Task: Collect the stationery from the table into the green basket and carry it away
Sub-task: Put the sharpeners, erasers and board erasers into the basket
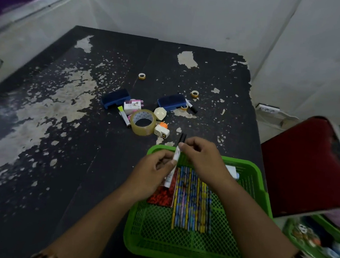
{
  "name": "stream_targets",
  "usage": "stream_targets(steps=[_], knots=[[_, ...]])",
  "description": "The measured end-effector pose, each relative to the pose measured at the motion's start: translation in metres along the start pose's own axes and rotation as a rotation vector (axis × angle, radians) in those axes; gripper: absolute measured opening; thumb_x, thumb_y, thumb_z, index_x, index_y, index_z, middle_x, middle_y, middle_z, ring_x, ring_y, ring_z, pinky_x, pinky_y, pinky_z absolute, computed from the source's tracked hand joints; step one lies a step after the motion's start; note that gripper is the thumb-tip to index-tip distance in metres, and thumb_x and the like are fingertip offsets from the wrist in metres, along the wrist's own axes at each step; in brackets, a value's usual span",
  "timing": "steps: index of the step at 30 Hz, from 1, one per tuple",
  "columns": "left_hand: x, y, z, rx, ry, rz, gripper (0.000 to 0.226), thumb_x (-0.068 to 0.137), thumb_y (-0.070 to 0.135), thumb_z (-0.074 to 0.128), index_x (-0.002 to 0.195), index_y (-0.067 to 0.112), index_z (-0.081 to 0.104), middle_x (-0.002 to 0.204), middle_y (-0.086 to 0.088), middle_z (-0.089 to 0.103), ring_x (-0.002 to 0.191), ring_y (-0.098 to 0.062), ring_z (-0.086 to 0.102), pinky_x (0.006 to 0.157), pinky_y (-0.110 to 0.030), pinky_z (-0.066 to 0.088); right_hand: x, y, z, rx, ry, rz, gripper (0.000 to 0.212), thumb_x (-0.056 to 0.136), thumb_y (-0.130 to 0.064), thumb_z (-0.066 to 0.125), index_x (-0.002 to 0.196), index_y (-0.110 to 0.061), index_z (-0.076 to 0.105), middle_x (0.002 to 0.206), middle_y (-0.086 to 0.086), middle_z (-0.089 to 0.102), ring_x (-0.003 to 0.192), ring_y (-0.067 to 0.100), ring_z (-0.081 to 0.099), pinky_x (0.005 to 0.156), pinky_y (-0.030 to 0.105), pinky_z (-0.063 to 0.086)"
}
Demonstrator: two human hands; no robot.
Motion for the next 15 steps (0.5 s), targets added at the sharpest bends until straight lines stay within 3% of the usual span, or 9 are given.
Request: stream_targets(steps=[4,6,10,13,15], knots=[[-0.015,-0.011,0.012,-0.069,-0.160,-0.163,0.015,0.099,0.019,0.058,0.109,0.010,0.064,0.102,-0.017,0.069,0.093,-0.034,0.070,0.083,-0.047,0.059,-0.020,0.017,-0.006,0.012,-0.086,0.088,0.028,0.091,-0.029,0.064,0.077,-0.006,0.058,0.066,0.013,0.049,0.057,0.017,0.046,0.058,0.038,0.044],[-0.022,-0.021,0.019,0.000,-0.224,-0.181,0.017,0.098,0.017,0.061,0.109,0.005,0.061,0.098,-0.018,0.068,0.088,-0.034,0.068,0.086,-0.053,0.056,-0.032,0.029,-0.006,0.062,-0.107,0.136,0.024,0.090,-0.023,0.066,0.074,-0.008,0.057,0.067,0.023,0.057,0.057,0.022,0.057,0.064,0.045,0.054],[-0.037,-0.031,0.045,0.025,-0.288,-0.207,0.002,0.095,0.014,0.065,0.096,0.014,0.062,0.087,-0.011,0.063,0.079,-0.024,0.067,0.077,-0.044,0.061,-0.059,0.045,-0.006,0.183,-0.094,0.245,0.015,0.089,-0.013,0.068,0.083,-0.001,0.060,0.064,0.013,0.062,0.057,0.022,0.061,0.063,0.040,0.057],[-0.047,-0.033,0.072,-0.040,-0.236,-0.228,0.012,0.094,0.009,0.065,0.085,0.017,0.063,0.077,-0.002,0.065,0.080,-0.024,0.072,0.075,-0.044,0.063,-0.077,0.061,-0.006,0.095,-0.069,0.300,0.019,0.086,-0.015,0.071,0.072,-0.009,0.060,0.060,0.006,0.056,0.057,0.019,0.056,0.060,0.037,0.053],[-0.051,-0.036,0.085,-0.090,-0.205,-0.235,0.017,0.094,0.004,0.064,0.080,0.014,0.063,0.075,-0.002,0.066,0.074,-0.015,0.073,0.073,-0.037,0.063,-0.087,0.069,-0.007,0.083,-0.088,0.334,0.022,0.087,-0.012,0.069,0.068,-0.009,0.058,0.060,0.009,0.052,0.055,0.018,0.051,0.054,0.033,0.046]])
Point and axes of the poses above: each hand's wrist, its own x-axis towards the middle knuckle, its own z-axis out of the palm, y = z × x, the point moved 1 cm from there along x, towards the middle knuckle
